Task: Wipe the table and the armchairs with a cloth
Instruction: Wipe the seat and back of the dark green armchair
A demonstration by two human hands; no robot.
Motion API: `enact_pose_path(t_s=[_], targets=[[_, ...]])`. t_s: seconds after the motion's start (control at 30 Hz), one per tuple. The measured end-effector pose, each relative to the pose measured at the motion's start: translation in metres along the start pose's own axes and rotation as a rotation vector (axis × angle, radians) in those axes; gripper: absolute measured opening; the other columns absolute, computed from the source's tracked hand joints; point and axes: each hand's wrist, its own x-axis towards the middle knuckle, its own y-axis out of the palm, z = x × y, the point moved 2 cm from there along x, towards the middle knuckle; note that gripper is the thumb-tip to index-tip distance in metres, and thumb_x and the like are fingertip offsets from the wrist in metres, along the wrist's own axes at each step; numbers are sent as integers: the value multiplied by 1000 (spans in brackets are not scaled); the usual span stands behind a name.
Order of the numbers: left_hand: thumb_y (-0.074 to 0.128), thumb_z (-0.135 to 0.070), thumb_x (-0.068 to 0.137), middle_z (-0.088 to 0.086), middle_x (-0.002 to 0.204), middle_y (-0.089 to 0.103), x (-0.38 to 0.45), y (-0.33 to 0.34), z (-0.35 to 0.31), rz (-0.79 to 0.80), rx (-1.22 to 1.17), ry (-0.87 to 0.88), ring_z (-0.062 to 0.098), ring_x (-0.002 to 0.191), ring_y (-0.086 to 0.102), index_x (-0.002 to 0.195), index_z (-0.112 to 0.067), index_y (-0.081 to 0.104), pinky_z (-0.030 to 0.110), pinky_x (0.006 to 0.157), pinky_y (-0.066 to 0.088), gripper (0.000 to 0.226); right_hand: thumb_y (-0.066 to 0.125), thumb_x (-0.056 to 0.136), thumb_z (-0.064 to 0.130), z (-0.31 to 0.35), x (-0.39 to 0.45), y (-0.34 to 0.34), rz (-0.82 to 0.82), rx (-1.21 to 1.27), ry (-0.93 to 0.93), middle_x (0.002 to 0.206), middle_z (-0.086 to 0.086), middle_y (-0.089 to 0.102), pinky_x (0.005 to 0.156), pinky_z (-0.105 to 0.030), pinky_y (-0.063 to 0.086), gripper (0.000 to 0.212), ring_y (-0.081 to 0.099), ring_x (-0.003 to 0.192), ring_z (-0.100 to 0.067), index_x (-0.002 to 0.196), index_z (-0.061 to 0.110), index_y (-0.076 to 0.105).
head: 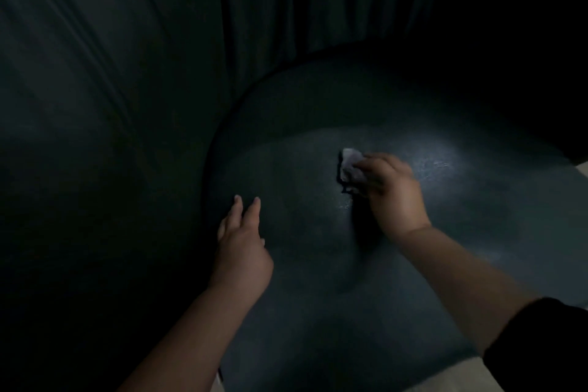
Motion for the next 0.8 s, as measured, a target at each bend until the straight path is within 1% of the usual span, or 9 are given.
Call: enact_pose_path(t_s=[0.07, 0.1, 0.23, 0.3, 0.43, 0.5, 0.63, 0.7, 0.8], targets=[[45, -4, 94, -3, 159, -5, 0, 0, -1, -1, 8, -5, 22, 144, 4, 151, -26, 15, 28, 114, 10, 68, 64, 76, -2, 16, -5, 5, -40, 52, -41, 114, -5, 63, 94, -23, 40, 26, 56, 104, -24, 99, 6, 71], [46, -4, 93, -2, 159, -4, 0, 0, -3, -7, 15, 0, 22, 143, 5, 151, -25, 16, 28, 114, 10, 68, 67, 76, 0, 28, -12, 13, -7, 86, -109, 114, -5, 64, 94, -25, 42, 25, 57, 104, -24, 100, 7, 71], [49, -6, 92, 0, 160, -3, -1, 1, -8, -37, 75, 55, 22, 143, 6, 151, -24, 17, 26, 113, 10, 69, 70, 81, 14, 61, -56, 47, 260, 31, -351, 122, -9, 61, 93, -33, 45, 28, 55, 108, -29, 109, 13, 69], [51, -9, 92, 0, 160, -4, -1, 2, -10, -36, 91, 75, 22, 144, 5, 151, -23, 17, 26, 114, 9, 69, 72, 79, 12, 42, -49, 37, 275, -10, -337, 119, -11, 62, 91, -33, 46, 28, 57, 103, -31, 106, 11, 70], [52, -10, 93, -1, 159, -5, -1, 6, -15, -29, 89, 66, 21, 144, 2, 151, -22, 15, 26, 114, 6, 70, 64, 75, -6, -17, -18, -11, 78, -40, -43, 115, -14, 62, 91, -41, 46, 32, 56, 103, -37, 102, 8, 72], [52, -10, 93, -3, 159, -5, -1, 6, -17, -36, 93, 62, 20, 144, 1, 151, -20, 14, 25, 113, 5, 70, 59, 74, -12, -22, -13, -19, 25, -3, 28, 116, -13, 61, 91, -40, 47, 36, 54, 106, -37, 103, 6, 71], [54, -13, 92, -1, 160, -2, 0, 8, -20, -52, 130, 73, 21, 144, 5, 151, -15, 16, 25, 114, 7, 70, 65, 84, 8, 17, -30, 9, 72, 148, -92, 118, -11, 62, 90, -39, 49, 21, 57, 108, -30, 104, 7, 71], [57, -17, 91, 0, 160, -1, 0, 9, -21, -55, 159, 85, 22, 144, 6, 151, -14, 16, 26, 114, 8, 72, 62, 85, 17, 37, -55, 29, 140, 116, -213, 119, -11, 62, 94, -37, 46, 25, 57, 107, -30, 108, 10, 70], [60, -25, 90, -2, 160, -2, 0, 12, -24, -51, 170, 113, 20, 144, 4, 151, -18, 15, 28, 115, 10, 76, 60, 84, 15, 34, -72, 29, 213, 64, -327, 119, -8, 63, 89, -38, 49, 27, 58, 104, -30, 109, 12, 69]])
